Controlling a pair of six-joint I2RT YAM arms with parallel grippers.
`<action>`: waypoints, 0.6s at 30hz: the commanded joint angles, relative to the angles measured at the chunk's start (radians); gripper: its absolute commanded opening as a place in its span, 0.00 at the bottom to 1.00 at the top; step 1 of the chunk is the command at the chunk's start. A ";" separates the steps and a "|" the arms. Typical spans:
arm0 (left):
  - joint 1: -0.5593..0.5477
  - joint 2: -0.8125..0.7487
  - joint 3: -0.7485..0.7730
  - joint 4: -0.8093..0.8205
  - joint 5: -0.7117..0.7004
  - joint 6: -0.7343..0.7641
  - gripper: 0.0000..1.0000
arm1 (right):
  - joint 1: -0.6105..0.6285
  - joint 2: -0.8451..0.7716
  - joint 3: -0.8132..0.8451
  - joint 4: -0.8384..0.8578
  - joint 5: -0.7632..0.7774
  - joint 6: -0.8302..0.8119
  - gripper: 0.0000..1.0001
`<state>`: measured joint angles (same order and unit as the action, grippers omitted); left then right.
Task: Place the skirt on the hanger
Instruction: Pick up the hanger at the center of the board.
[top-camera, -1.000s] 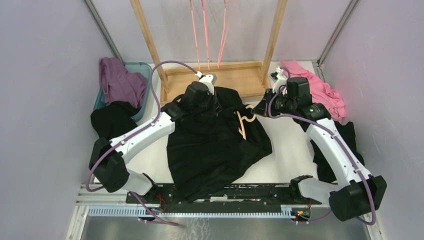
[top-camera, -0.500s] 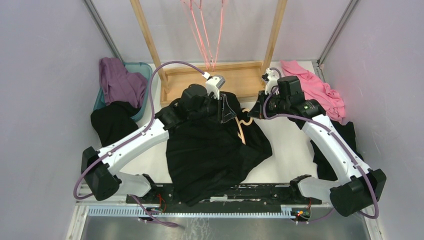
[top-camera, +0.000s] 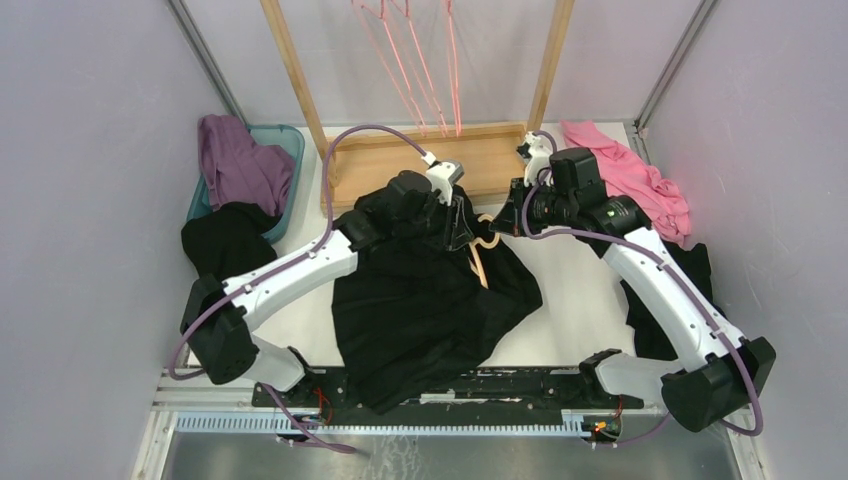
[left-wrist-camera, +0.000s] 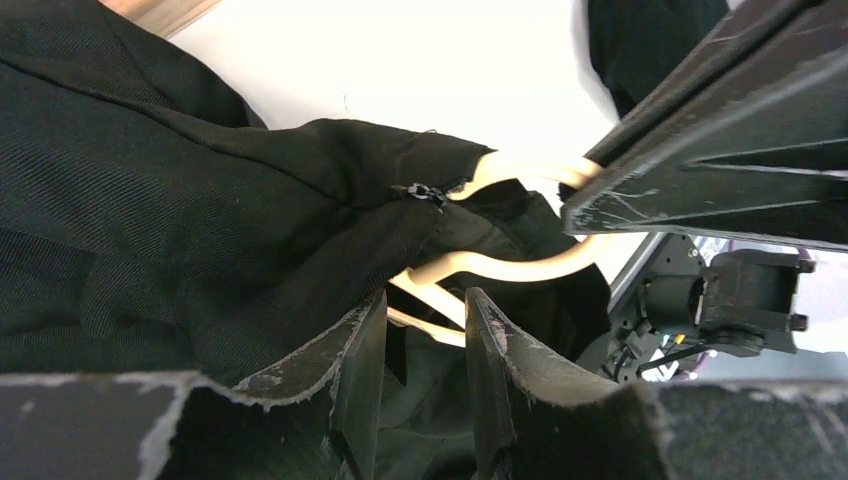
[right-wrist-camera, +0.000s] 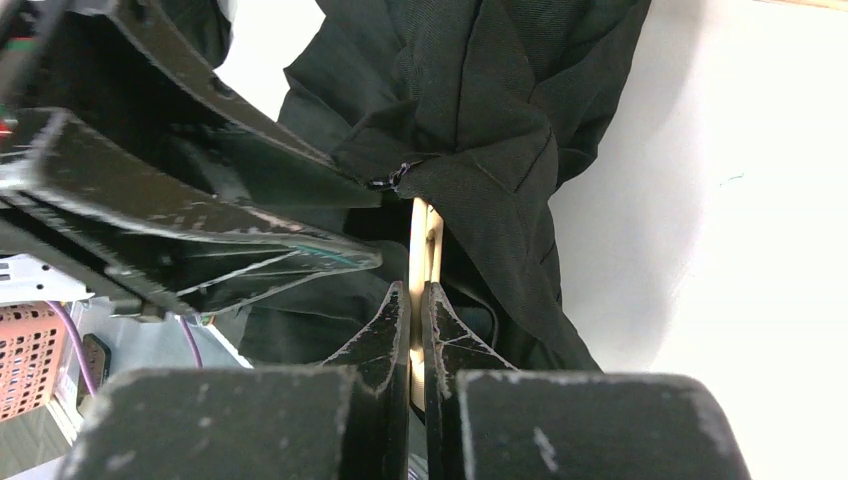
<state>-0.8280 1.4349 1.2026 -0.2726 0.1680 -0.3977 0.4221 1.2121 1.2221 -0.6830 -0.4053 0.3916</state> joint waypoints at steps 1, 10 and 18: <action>-0.002 0.029 0.038 0.010 -0.003 0.069 0.40 | 0.007 -0.012 0.082 0.031 -0.011 0.001 0.01; 0.010 0.081 0.142 -0.049 -0.211 0.077 0.31 | 0.014 -0.036 0.138 -0.010 -0.027 -0.005 0.01; 0.031 0.188 0.331 -0.153 -0.285 0.057 0.27 | 0.015 -0.033 0.272 -0.081 -0.004 -0.026 0.01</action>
<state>-0.8165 1.5703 1.4231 -0.3843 -0.0521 -0.3676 0.4305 1.2110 1.3624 -0.7757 -0.3958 0.3862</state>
